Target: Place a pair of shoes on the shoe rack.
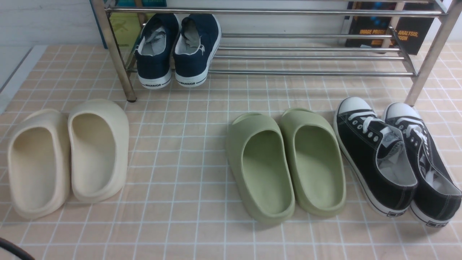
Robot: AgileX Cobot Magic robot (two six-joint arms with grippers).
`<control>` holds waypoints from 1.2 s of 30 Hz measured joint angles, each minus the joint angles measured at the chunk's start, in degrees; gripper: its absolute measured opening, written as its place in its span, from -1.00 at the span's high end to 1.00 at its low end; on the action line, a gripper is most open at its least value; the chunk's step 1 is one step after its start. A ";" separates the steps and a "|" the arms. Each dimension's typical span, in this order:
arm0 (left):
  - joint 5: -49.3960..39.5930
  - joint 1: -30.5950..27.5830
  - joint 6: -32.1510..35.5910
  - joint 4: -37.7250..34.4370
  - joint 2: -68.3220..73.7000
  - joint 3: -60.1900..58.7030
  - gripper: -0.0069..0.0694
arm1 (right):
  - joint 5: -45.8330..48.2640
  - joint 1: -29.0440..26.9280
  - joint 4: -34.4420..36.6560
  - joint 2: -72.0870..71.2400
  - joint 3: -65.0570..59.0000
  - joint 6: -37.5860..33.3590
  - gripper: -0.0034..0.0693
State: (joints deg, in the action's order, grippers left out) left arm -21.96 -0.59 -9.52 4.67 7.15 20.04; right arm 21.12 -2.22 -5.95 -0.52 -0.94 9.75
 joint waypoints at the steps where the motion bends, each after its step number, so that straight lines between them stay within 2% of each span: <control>1: 2.67 -1.65 0.17 -0.07 -1.65 -2.63 0.77 | 0.00 0.00 0.00 0.00 0.00 0.00 0.25; 5: 8.47 -5.06 0.37 -0.07 -6.27 -10.72 0.77 | 0.00 0.00 0.00 0.00 0.00 0.00 0.25; 12: 9.71 -5.28 2.88 0.22 -7.82 -20.97 0.77 | 0.00 0.00 0.00 0.00 0.00 0.00 0.25; 26: 2.53 -5.28 2.96 0.44 -7.82 -21.63 0.77 | 0.00 0.00 0.00 0.00 0.00 0.00 0.25; 32: 1.98 -1.27 2.96 1.18 -7.82 -21.57 0.77 | 0.00 0.00 0.00 0.00 0.00 0.00 0.25; 36: 1.61 -1.41 2.96 1.37 -7.82 -21.57 0.77 | 0.00 0.00 0.00 0.00 0.00 0.00 0.25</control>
State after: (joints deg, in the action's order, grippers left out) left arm -20.35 -2.00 -6.55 6.04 -0.67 -1.53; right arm 21.12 -2.22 -5.95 -0.52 -0.94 9.75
